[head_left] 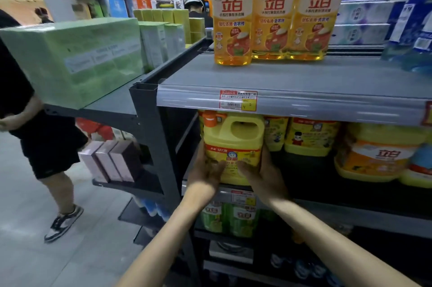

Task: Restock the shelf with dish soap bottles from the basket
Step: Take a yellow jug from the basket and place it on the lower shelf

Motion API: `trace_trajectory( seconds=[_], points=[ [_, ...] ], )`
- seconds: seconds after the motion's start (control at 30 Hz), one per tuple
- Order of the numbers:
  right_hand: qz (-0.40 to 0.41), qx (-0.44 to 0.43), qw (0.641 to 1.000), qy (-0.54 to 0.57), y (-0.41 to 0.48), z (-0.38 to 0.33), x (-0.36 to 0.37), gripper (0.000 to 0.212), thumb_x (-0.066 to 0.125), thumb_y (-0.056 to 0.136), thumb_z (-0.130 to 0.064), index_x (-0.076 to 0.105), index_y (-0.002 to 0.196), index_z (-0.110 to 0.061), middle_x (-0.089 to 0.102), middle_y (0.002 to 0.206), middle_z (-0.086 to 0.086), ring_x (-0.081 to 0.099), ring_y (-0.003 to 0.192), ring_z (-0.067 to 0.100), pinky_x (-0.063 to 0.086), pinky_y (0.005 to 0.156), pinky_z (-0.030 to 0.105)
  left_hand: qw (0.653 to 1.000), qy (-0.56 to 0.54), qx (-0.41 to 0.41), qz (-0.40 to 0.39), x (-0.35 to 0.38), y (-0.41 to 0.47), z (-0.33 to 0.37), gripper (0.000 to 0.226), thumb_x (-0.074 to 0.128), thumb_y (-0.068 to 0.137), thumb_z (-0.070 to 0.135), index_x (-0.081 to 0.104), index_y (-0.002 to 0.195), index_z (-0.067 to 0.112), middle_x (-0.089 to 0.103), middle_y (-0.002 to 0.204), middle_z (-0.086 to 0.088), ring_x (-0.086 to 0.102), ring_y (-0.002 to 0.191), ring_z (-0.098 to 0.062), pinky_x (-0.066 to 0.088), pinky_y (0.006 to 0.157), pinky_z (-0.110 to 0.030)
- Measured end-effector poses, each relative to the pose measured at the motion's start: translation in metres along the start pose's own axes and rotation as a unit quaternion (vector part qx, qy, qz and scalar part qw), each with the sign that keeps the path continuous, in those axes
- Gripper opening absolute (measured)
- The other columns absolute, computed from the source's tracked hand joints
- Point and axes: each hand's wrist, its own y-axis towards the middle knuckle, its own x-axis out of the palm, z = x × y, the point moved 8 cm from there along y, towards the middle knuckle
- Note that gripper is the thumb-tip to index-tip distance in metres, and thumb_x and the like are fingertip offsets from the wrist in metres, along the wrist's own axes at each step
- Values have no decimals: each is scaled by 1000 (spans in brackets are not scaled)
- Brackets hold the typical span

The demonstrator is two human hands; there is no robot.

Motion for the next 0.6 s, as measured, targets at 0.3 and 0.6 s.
trace_trajectory(
  seconds=[0.3, 0.6],
  points=[
    [-68, 13, 997, -40, -35, 28, 10, 105, 74, 97, -40, -5, 165, -50, 27, 173, -9, 34, 156, 18, 35, 125, 47, 998, 31, -12, -51, -6, -18, -21, 86, 65, 101, 9, 20, 168, 39, 56, 147, 35, 59, 132, 6, 54, 110, -41],
    [-62, 5, 995, -76, -26, 14, 21, 112, 78, 95, -25, -7, 168, -30, 42, 166, 3, 47, 149, 24, 43, 119, 45, 998, 54, -4, -34, -9, -6, -28, 94, 69, 96, 5, 20, 166, 44, 66, 130, 35, 68, 118, -1, 61, 98, -52]
  ],
)
